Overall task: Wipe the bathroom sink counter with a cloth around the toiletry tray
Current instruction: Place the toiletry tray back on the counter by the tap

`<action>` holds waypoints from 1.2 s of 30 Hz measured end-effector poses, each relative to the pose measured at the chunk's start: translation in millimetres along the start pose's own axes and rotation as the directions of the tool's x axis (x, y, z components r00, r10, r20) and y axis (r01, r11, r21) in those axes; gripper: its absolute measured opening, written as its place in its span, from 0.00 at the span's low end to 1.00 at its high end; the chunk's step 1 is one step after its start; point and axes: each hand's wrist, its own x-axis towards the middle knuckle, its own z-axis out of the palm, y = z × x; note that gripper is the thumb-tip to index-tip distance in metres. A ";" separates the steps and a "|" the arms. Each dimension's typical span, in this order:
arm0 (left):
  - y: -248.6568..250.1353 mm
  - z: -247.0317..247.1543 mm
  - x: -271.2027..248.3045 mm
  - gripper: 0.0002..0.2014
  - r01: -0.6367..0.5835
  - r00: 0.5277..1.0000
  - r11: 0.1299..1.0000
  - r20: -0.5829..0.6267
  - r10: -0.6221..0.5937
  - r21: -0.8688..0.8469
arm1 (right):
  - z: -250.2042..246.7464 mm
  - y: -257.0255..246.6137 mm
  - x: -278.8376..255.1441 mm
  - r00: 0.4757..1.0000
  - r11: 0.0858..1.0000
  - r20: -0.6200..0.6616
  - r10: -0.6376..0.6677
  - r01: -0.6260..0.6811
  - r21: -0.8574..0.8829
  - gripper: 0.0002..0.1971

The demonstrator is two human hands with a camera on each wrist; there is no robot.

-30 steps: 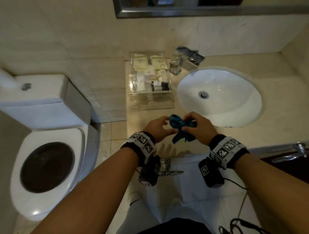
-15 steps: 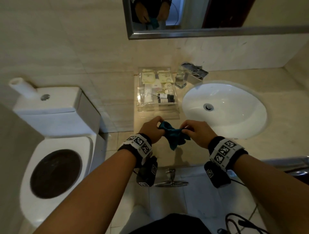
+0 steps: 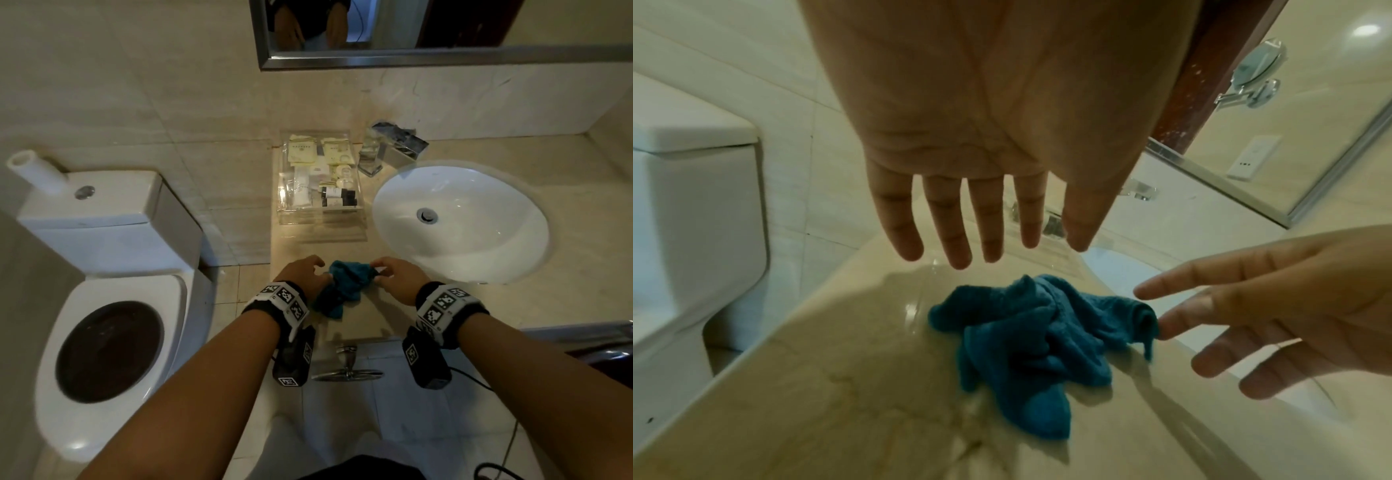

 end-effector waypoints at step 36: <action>0.4 -126.7 109.5 0.34 0.079 0.983 0.996 -0.162 -0.086 -0.050 | -103.2 -93.1 125.4 0.999 0.993 -0.034 0.026 -0.030 -0.114 0.27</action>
